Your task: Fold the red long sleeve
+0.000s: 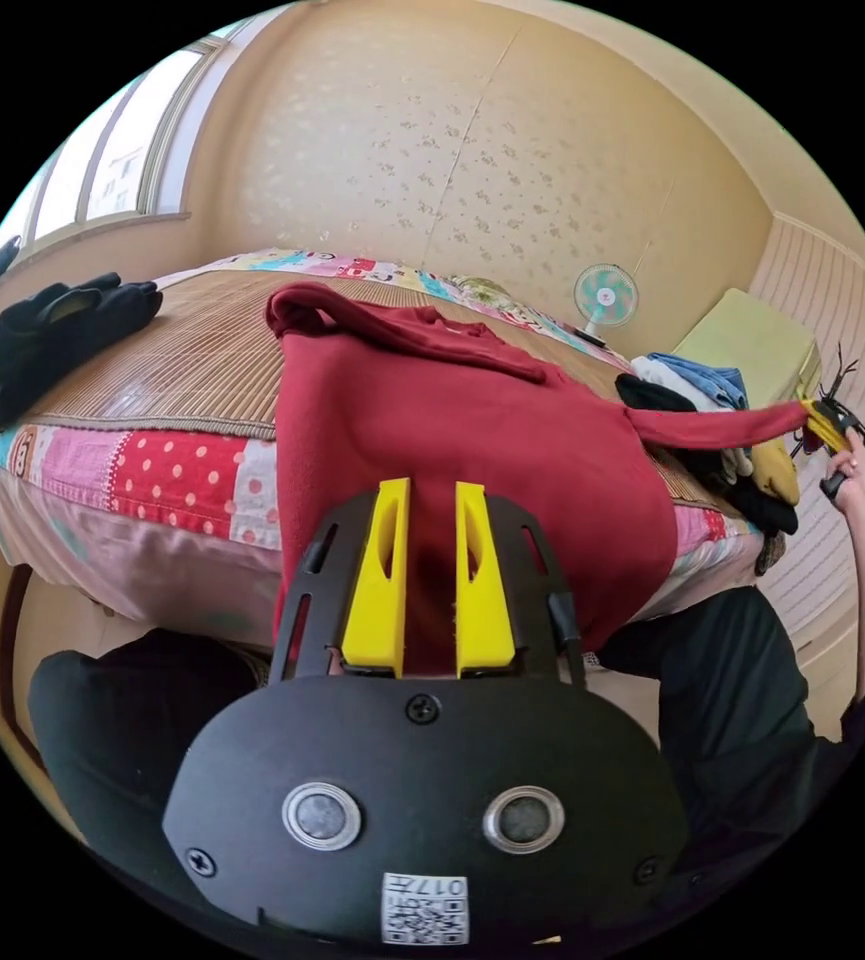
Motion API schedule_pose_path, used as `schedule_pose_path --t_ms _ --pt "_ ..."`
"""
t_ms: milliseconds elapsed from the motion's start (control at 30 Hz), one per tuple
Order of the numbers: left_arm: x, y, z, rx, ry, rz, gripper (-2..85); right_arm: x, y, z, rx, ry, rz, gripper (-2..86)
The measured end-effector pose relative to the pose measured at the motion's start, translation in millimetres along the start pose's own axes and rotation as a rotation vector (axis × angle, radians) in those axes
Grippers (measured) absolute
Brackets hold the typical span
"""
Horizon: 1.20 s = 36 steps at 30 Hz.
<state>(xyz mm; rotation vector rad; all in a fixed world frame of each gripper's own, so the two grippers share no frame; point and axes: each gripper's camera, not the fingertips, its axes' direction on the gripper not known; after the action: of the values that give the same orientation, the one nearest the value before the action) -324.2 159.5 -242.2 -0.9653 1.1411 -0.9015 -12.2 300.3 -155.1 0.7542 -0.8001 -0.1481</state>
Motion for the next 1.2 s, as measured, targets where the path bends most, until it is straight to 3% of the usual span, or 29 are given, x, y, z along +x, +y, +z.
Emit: schedule_pose_path --t_ms 100,200,267,333,533,767,1033,1200 --pt "-5 1 0 0.003 0.018 0.016 8.0 -123 -1 34 0.053 -0.266 -0.181 4.0" --pt "-13 0 -1 0.005 0.040 0.004 7.8 -254 44 112 -0.107 -0.498 -0.367 5.2" --pt "-17 0 -1 0.012 0.046 -0.008 7.5 -346 118 185 -0.428 -0.640 -0.540 6.9" --pt "-21 -2 -1 0.011 0.056 -0.025 7.1 -381 178 222 -0.665 -0.647 -0.620 7.8" --pt "-29 -11 -4 -0.012 0.083 -0.016 7.8 -315 289 211 -0.790 -0.416 -0.565 7.9" --pt "-34 -22 -19 -0.007 0.065 0.002 8.2 -210 317 146 -0.671 -0.016 -0.531 7.9" --pt "-48 -42 -48 0.089 -0.044 -0.028 8.8 -202 311 124 -0.615 -0.031 -0.469 8.9" --pt "-70 -60 -72 0.136 -0.161 -0.071 10.1 -209 317 108 -0.522 0.058 -0.506 9.9"
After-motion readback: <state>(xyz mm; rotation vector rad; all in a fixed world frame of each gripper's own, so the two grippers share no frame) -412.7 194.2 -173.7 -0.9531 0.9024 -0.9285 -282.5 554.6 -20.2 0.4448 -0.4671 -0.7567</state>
